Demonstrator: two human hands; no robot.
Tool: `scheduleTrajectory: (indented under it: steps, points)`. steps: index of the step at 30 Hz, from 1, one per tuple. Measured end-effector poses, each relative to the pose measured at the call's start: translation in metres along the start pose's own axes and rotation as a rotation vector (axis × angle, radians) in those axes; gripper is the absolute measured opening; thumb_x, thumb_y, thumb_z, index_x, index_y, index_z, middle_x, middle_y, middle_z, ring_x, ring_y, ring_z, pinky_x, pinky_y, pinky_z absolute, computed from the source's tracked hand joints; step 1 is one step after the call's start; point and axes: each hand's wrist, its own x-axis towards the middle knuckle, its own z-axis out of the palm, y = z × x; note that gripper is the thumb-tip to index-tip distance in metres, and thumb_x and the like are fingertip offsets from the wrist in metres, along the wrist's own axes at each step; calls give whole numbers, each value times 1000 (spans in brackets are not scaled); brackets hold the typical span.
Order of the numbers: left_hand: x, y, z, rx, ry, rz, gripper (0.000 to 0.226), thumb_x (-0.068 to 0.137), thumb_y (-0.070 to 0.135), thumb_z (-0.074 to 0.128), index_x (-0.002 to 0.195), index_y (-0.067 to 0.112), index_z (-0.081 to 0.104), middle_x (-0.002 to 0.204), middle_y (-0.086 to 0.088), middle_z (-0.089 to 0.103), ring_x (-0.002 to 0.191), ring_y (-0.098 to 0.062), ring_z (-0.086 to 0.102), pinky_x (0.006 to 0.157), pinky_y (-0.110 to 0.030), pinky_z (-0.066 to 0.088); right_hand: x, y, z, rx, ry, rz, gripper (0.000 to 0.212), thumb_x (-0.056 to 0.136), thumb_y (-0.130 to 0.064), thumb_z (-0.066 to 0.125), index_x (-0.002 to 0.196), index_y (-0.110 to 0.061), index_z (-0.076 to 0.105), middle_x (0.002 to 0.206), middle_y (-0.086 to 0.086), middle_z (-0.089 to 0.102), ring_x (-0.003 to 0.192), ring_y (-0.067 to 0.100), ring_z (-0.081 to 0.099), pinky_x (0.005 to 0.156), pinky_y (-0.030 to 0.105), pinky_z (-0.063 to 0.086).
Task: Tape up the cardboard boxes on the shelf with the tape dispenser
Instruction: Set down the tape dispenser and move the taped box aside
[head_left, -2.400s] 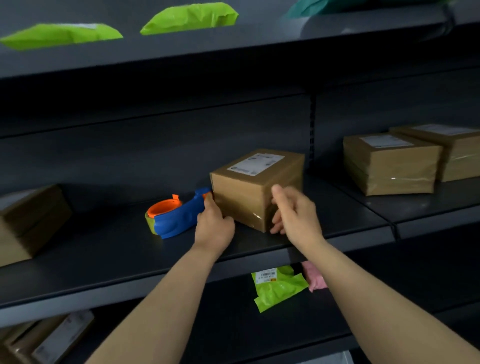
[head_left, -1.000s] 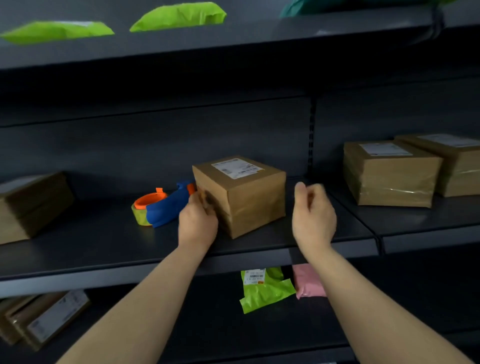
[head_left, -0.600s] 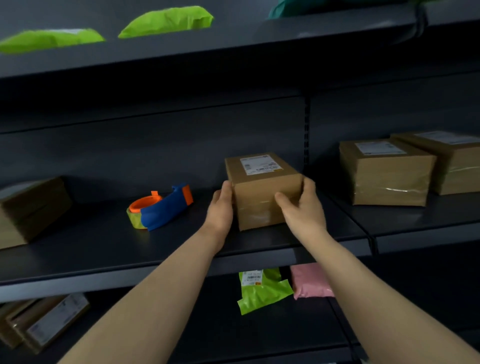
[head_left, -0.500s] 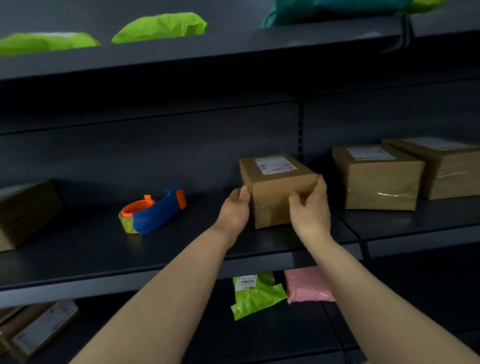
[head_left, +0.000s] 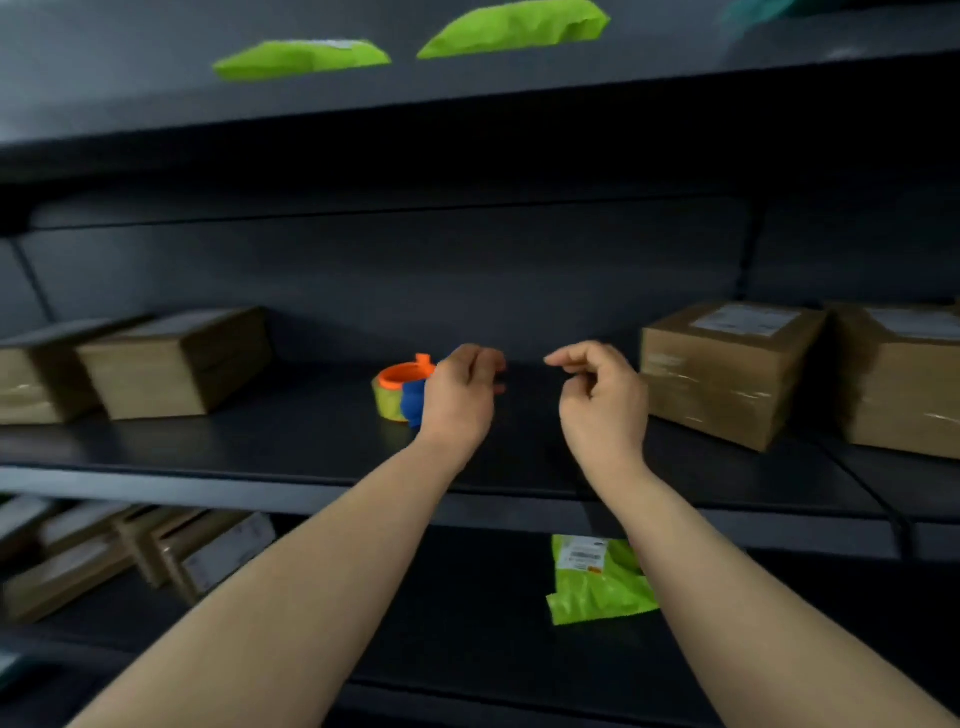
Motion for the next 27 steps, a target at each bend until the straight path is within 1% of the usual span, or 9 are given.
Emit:
scheduleTrajectory:
  steps: [3, 7, 10, 13, 18, 21, 23, 25, 27]
  points:
    - [8, -18, -70, 104, 119, 2, 23, 100, 21, 45, 91, 20, 66, 96, 1, 71, 82, -10, 67, 71, -31, 53, -12, -31, 52, 89, -91, 5, 48, 77, 12, 49, 74, -35, 60, 87, -16, 62, 81, -2, 57, 72, 7, 39]
    - [21, -47, -162, 181, 236, -33, 23, 98, 23, 47, 85, 29, 65, 89, 6, 70, 80, -9, 67, 71, -32, 53, -25, -70, 121, 174, -324, 30, 45, 83, 8, 50, 71, -33, 63, 86, -16, 66, 83, 0, 60, 71, -1, 35]
    - [31, -65, -228, 218, 318, -60, 20, 99, 22, 47, 92, 24, 66, 92, 3, 71, 79, -8, 66, 70, -29, 51, -33, -86, 169, 175, -494, 67, 45, 87, 5, 51, 69, -34, 63, 79, -20, 65, 81, -2, 61, 72, 9, 43]
    - [38, -87, -290, 269, 384, -103, 21, 99, 23, 45, 96, 23, 66, 93, 2, 70, 85, -15, 65, 77, -33, 52, -43, -98, 213, 152, -566, 94, 45, 87, 4, 50, 69, -35, 63, 81, -17, 66, 87, 8, 66, 77, 22, 50]
    - [52, -121, -364, 318, 463, -157, 20, 98, 28, 46, 103, 23, 64, 101, 2, 67, 94, -21, 63, 86, -41, 52, -56, -125, 280, 164, -593, 132, 42, 91, 1, 50, 76, -35, 64, 88, -16, 67, 90, 4, 64, 73, 15, 47]
    - [65, -131, -390, 417, 516, -166, 26, 98, 27, 47, 119, 16, 58, 110, 1, 62, 102, -22, 58, 82, -35, 46, -60, -141, 317, 193, -577, 145, 34, 92, 0, 52, 91, -32, 65, 100, -13, 66, 97, 4, 62, 86, 22, 51]
    - [77, -140, -402, 444, 518, -190, 37, 98, 28, 50, 132, 16, 47, 126, -3, 55, 116, -25, 52, 91, -39, 44, -62, -149, 335, 176, -583, 145, 32, 93, -5, 55, 113, -29, 63, 117, -9, 63, 110, 6, 58, 95, 24, 48]
    - [90, -150, -410, 386, 438, -220, 52, 96, 32, 53, 143, 17, 35, 142, -5, 45, 129, -27, 45, 104, -45, 40, -61, -155, 349, 141, -624, 163, 43, 94, -17, 58, 135, -27, 51, 135, -6, 54, 126, 11, 49, 99, 24, 41]
    - [101, -157, -416, 255, 338, -260, 65, 95, 40, 53, 150, 20, 23, 149, -5, 39, 134, -28, 41, 108, -50, 37, -58, -161, 360, 113, -673, 206, 59, 94, -26, 60, 147, -29, 34, 149, -3, 42, 136, 16, 39, 103, 28, 36]
